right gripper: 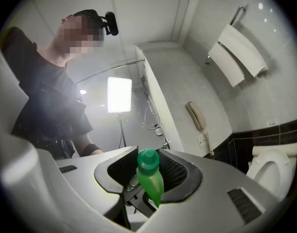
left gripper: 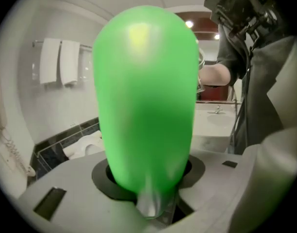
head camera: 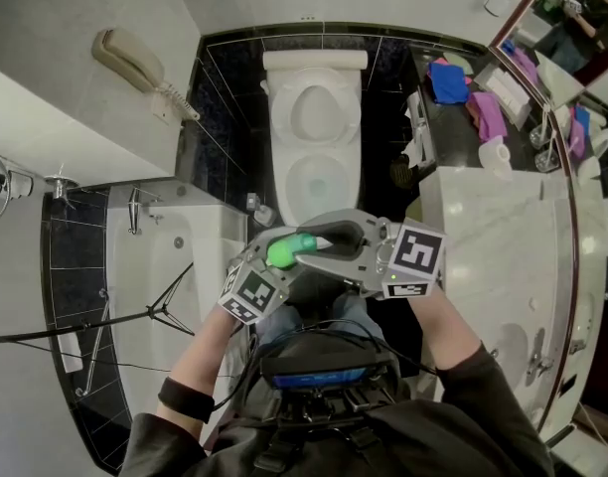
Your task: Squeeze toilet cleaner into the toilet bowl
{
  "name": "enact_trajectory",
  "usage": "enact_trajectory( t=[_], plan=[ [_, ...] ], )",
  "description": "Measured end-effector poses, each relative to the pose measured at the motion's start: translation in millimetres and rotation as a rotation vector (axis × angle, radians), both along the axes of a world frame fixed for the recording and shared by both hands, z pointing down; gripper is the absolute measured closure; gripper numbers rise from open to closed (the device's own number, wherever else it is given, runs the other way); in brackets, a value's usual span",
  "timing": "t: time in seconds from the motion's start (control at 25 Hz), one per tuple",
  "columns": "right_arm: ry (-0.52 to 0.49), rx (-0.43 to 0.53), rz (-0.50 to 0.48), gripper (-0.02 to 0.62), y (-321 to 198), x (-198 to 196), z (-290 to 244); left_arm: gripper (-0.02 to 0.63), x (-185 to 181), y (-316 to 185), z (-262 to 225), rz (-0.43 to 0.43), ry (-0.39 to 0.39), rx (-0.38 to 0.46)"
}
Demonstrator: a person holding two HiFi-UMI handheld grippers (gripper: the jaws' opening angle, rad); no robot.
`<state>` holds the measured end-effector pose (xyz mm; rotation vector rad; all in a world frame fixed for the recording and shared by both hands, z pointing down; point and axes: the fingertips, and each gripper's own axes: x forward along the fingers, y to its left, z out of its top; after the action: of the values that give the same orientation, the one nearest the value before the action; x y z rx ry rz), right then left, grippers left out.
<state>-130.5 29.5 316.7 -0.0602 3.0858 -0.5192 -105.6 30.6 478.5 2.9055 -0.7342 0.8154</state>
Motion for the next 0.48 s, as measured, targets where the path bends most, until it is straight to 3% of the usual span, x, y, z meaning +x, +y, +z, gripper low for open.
enact_trajectory(
  t=[0.24,0.48],
  plan=[
    [0.059,-0.223,0.118,0.434,-14.5,2.4,24.3,0.414,-18.1,-28.5,14.3,-0.291,-0.101,0.178],
    [0.109,-0.369,0.176,0.436,-16.0,2.6,37.9,0.414,-29.8,-32.8,23.4,-0.410,-0.165,0.234]
  ],
)
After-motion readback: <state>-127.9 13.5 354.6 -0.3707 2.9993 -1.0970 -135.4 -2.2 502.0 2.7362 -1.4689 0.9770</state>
